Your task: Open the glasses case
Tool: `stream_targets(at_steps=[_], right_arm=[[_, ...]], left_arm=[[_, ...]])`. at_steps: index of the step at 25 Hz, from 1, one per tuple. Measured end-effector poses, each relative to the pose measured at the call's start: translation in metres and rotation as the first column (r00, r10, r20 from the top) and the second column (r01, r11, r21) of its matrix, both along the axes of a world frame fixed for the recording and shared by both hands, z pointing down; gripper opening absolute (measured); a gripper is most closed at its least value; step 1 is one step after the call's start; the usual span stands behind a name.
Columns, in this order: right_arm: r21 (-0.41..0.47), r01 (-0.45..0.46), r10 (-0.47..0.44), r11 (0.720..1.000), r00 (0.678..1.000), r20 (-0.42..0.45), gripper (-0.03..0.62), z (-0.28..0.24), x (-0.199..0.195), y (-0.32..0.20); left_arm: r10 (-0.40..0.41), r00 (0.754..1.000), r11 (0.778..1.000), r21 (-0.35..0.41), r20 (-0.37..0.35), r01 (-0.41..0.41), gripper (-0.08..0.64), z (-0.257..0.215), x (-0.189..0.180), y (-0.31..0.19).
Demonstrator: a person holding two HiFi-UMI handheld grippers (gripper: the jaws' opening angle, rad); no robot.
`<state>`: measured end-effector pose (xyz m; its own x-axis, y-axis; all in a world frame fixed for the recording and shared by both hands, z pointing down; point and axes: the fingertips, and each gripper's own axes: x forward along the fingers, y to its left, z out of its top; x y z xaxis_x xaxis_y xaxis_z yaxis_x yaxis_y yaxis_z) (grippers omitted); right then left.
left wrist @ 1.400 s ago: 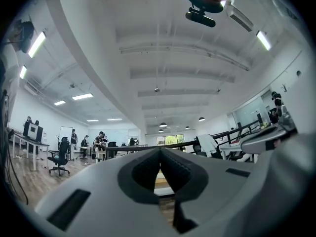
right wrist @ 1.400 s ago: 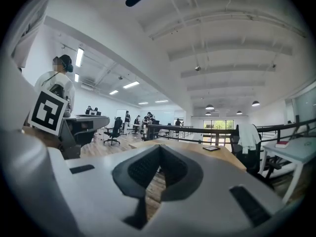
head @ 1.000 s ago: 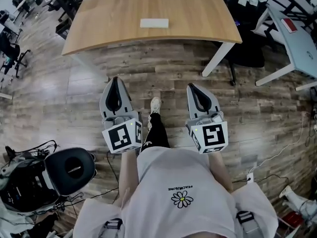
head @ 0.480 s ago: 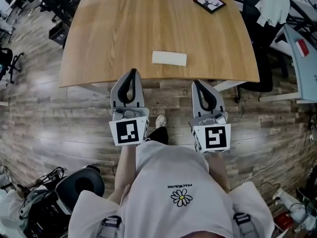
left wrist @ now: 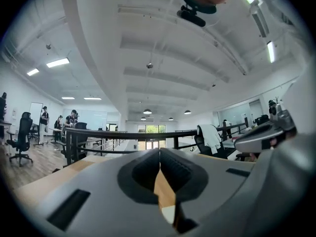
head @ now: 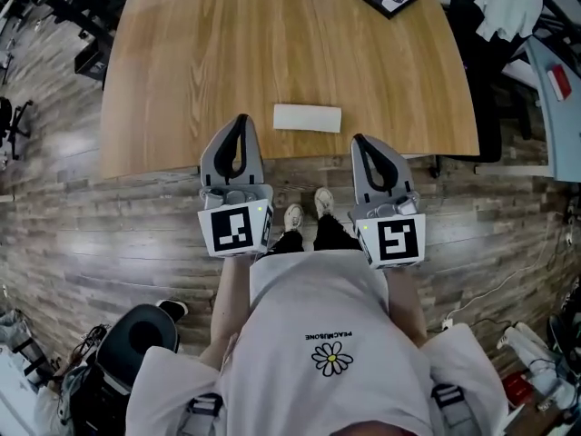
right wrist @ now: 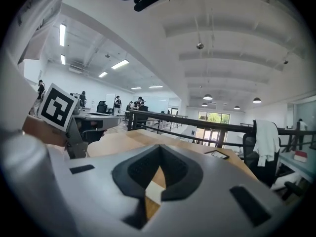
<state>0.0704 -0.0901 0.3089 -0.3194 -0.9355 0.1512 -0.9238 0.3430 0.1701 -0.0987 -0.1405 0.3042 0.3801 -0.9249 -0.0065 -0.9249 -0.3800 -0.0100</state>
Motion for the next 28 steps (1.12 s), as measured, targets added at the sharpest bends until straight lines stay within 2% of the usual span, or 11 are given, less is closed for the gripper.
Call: stream_targets(at_steps=[5, 10, 16, 23, 24, 26, 28], right_arm=[[-0.023, 0.059, -0.06, 0.998, 0.998, -0.033, 0.008, 0.005, 0.008, -0.023], [-0.017, 0.071, -0.071, 0.997, 0.997, -0.038, 0.008, 0.009, 0.013, -0.038], [-0.023, 0.091, -0.093, 0.996, 0.994, -0.059, 0.008, 0.016, 0.002, -0.039], [-0.043, 0.093, -0.096, 0.995, 0.993, -0.067, 0.008, 0.024, 0.006, -0.047], [-0.046, 0.079, -0.082, 0.996, 0.994, -0.07, 0.008, 0.024, 0.009, -0.05], [-0.055, 0.054, -0.058, 0.997, 0.996, -0.07, 0.008, 0.027, 0.014, -0.053], [-0.069, 0.041, -0.046, 0.997, 0.997, -0.068, 0.008, 0.03, 0.019, -0.054]], left_arm=[[-0.056, 0.998, 0.998, -0.034, 0.038, 0.057, 0.018, 0.018, 0.005, -0.014], [-0.093, 0.994, 0.993, -0.065, 0.055, 0.096, 0.017, 0.029, 0.002, -0.023], [-0.11, 0.993, 0.989, -0.091, 0.028, 0.113, 0.017, 0.039, -0.009, -0.026], [-0.083, 0.995, 0.985, -0.15, 0.046, 0.089, 0.02, 0.058, 0.0, -0.035], [-0.07, 0.997, 0.982, -0.171, 0.042, 0.077, 0.042, 0.063, 0.002, -0.037], [-0.03, 0.999, 0.97, -0.239, 0.038, 0.038, 0.144, 0.082, 0.01, -0.039], [0.013, 0.999, 0.946, -0.323, 0.043, 0.002, 0.185, 0.106, 0.018, -0.039]])
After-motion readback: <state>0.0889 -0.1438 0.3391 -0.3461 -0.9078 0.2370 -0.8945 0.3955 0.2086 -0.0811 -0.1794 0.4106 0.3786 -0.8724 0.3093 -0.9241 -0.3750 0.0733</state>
